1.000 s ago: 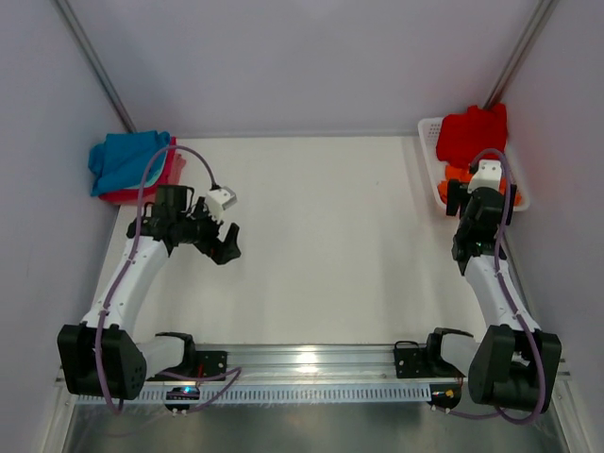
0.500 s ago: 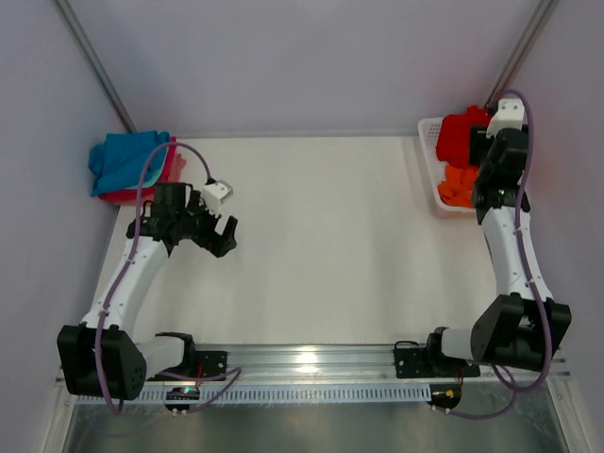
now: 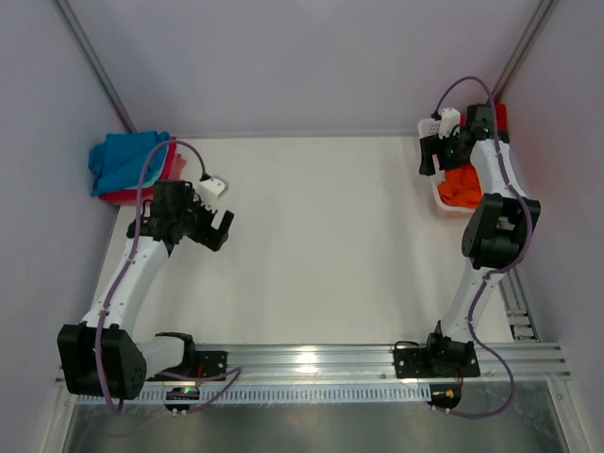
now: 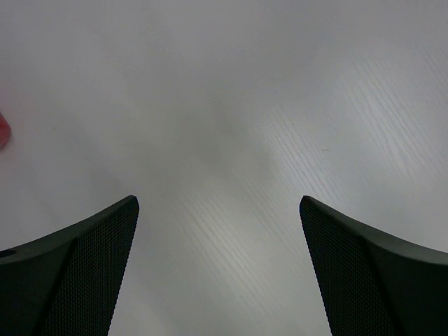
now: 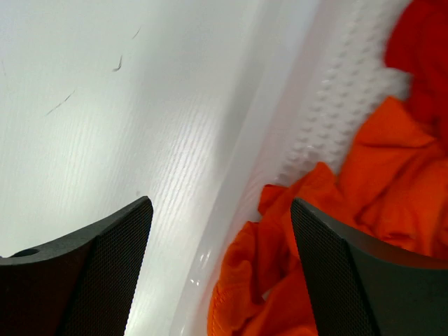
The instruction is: Fold and stack the t-shirts
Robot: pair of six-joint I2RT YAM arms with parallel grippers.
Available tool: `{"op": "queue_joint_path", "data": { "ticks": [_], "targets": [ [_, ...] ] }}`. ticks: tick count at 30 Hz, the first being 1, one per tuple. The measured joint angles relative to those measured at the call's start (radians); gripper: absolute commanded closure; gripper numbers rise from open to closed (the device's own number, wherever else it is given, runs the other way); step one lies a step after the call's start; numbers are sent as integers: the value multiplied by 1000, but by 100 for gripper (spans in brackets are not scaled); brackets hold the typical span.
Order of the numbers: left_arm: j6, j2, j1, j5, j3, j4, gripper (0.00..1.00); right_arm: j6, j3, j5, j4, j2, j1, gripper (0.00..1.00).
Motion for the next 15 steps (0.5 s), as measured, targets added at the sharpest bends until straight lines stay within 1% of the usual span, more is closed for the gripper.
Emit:
{"op": "queue_joint_path", "data": {
  "ticks": [3,5,8,15],
  "targets": [
    [0,8,0,-14,0,0,1,-37,64,-80,-112,108,0,16],
    [0,14,0,-20,-2,0,1,-56,72,-108,-151,132,0,16],
    [0,26,0,-29,-3,1,1,-83,71,-134,-192,130,0,16],
    [-1,70,0,-35,-3,4,1,-120,16,-133,-192,60,0,16]
  ]
}}
